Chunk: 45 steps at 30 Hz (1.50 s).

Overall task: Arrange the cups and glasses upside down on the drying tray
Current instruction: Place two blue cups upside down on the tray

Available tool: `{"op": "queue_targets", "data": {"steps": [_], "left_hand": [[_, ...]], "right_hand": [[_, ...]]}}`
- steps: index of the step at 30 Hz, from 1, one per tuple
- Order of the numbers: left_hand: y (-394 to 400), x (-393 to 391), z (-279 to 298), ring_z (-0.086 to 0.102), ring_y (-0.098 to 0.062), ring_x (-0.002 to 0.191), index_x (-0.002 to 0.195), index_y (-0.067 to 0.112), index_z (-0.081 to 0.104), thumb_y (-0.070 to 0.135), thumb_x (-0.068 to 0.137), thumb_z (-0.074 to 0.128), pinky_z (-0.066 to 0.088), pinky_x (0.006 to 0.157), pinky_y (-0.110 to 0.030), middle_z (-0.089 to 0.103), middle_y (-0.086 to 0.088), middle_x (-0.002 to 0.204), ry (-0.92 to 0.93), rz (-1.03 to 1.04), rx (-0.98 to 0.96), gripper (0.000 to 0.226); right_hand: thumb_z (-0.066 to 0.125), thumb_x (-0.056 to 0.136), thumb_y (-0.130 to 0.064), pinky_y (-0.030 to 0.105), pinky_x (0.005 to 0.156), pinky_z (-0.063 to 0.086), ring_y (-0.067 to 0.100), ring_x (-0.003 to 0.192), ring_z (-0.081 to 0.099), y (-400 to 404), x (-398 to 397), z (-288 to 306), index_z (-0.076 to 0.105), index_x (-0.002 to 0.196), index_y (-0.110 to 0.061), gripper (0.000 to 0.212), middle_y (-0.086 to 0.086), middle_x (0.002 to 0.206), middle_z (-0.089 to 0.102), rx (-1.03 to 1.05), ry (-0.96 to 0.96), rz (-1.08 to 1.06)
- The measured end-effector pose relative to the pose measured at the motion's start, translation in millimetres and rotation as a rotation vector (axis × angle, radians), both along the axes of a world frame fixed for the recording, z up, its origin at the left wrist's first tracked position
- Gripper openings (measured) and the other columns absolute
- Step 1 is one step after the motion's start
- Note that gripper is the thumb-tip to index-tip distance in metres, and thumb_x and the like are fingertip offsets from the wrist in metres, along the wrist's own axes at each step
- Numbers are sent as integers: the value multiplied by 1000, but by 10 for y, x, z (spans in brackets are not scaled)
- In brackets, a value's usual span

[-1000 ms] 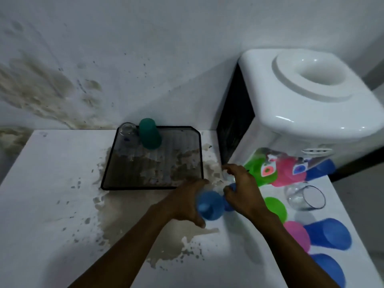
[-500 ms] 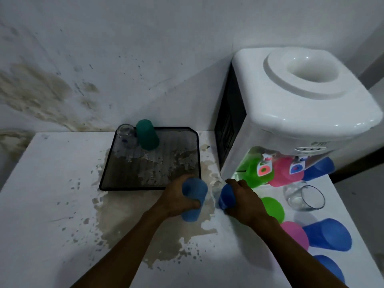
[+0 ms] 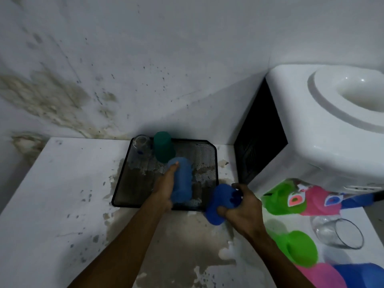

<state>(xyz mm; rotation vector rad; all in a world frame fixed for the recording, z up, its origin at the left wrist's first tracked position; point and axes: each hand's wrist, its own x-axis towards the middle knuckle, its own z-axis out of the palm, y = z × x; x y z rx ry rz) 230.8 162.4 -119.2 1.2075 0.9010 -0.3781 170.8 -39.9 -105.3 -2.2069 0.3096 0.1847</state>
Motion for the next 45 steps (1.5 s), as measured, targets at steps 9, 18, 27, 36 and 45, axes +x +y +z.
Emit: {"op": "queue_targets", "data": {"steps": [9, 18, 27, 36, 45], "left_hand": [[7, 661, -59, 56, -28, 101, 130, -1, 37, 33, 67, 77, 43, 69, -30, 52, -7, 116, -100, -361, 415, 81], [-136, 946, -181, 44, -32, 119, 133, 12, 38, 31, 75, 72, 47, 78, -39, 46, -13, 129, -382, -845, 1191, 70], [-172, 1083, -275, 49, -32, 115, 139, 9, 26, 24, 78, 71, 55, 74, -41, 46, -15, 129, -398, -810, 1315, 77], [-69, 1026, -303, 54, -35, 108, 120, 12, 55, 26, 54, 80, 46, 77, -43, 56, -14, 127, -553, -856, 1638, 72], [72, 1039, -357, 59, -37, 109, 109, 16, 67, 21, 54, 83, 48, 83, -51, 68, -10, 115, -623, -905, 1783, 58]], "right_hand": [[75, 76, -12, 17, 57, 46, 5, 77, 57, 328, 593, -161, 47, 122, -22, 55, -2, 96, 56, 373, -55, -300], [61, 88, -37, 30, 65, 49, 18, 77, 61, 371, 1030, -296, 59, 104, -13, 29, 0, 88, 63, 606, 217, -576], [80, 66, -21, 23, 53, 40, 13, 67, 54, 357, 1213, -289, 52, 102, -10, 47, 3, 85, 57, 196, 230, -382], [84, 56, -26, 40, 79, 55, 31, 100, 61, 509, 1591, -202, 55, 117, -17, 69, 8, 116, 58, -274, 42, -66], [73, 58, -4, 46, 77, 54, 32, 106, 54, 682, 1759, -446, 46, 120, -20, 69, 7, 119, 55, -355, -74, 163]]}}
